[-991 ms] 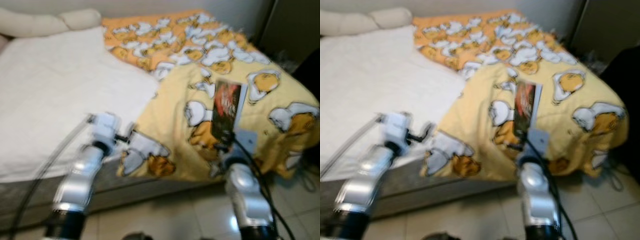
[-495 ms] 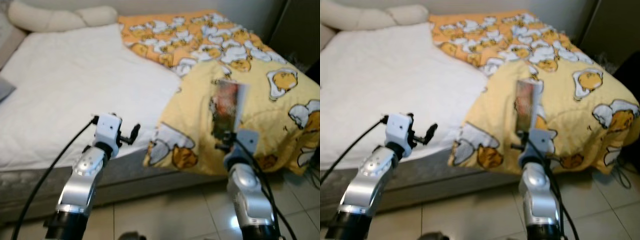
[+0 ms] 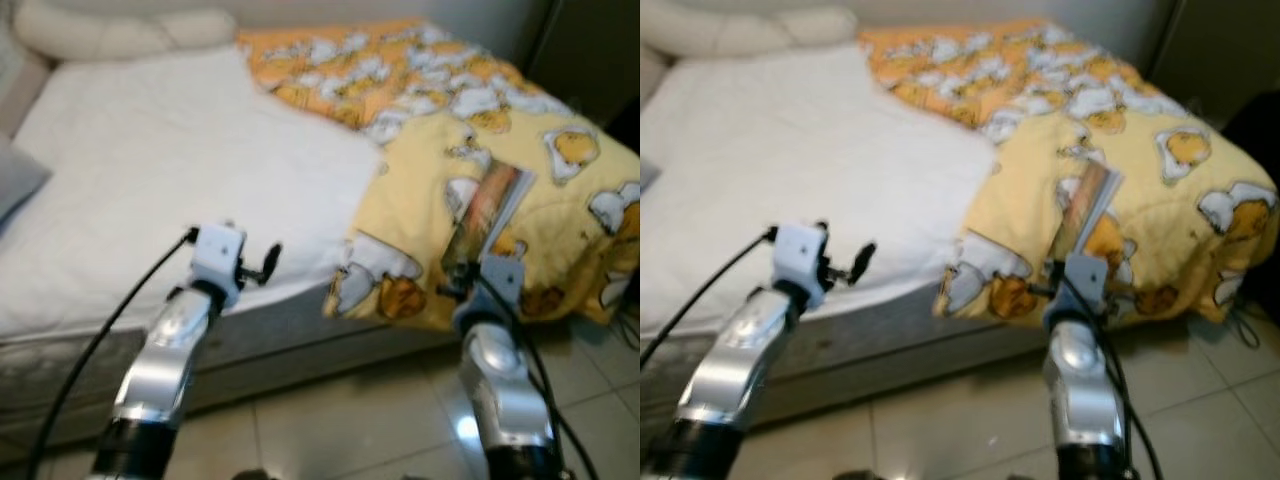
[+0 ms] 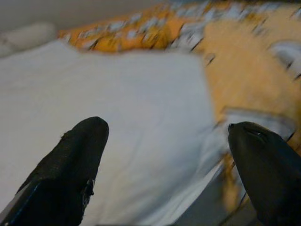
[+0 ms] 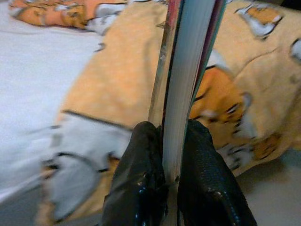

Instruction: Clean up the room

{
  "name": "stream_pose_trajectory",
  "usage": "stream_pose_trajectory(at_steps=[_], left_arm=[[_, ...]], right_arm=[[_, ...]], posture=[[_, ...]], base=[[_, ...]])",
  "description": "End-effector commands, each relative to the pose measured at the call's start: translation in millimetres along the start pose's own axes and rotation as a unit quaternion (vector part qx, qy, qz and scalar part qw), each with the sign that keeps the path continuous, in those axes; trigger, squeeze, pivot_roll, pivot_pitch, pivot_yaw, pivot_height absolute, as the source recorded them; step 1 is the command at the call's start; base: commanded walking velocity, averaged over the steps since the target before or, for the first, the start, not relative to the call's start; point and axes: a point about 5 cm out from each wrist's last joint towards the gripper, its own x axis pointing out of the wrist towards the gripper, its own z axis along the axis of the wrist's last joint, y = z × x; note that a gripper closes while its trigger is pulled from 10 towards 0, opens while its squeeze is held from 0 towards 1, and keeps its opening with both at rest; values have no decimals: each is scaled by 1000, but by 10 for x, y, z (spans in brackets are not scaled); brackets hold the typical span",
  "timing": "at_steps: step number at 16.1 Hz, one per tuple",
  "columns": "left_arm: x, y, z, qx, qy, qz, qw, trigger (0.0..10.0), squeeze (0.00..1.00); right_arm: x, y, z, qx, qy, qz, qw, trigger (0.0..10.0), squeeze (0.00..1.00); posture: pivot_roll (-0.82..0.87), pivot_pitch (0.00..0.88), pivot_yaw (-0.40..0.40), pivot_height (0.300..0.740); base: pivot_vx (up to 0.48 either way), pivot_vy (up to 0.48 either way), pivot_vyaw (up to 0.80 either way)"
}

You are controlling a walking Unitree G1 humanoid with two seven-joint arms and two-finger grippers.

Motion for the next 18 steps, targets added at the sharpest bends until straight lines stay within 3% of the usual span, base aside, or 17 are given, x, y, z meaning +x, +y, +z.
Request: stream_pose_trajectory(at_steps=[1,18], left_arm=[[10,-7,28,-2,-4,3,1000,10000,0],[20,0,19,-10,-4,12,1000,10000,0]], right_arm=[[11,29,130,-3,-31,11,999,10000,0],[45,41,159,-16,-35,25,999,10000,0]], posture=[[27,0,19,740],[31,0,11,740]], base=[[0,352,0],[0,352,0]])
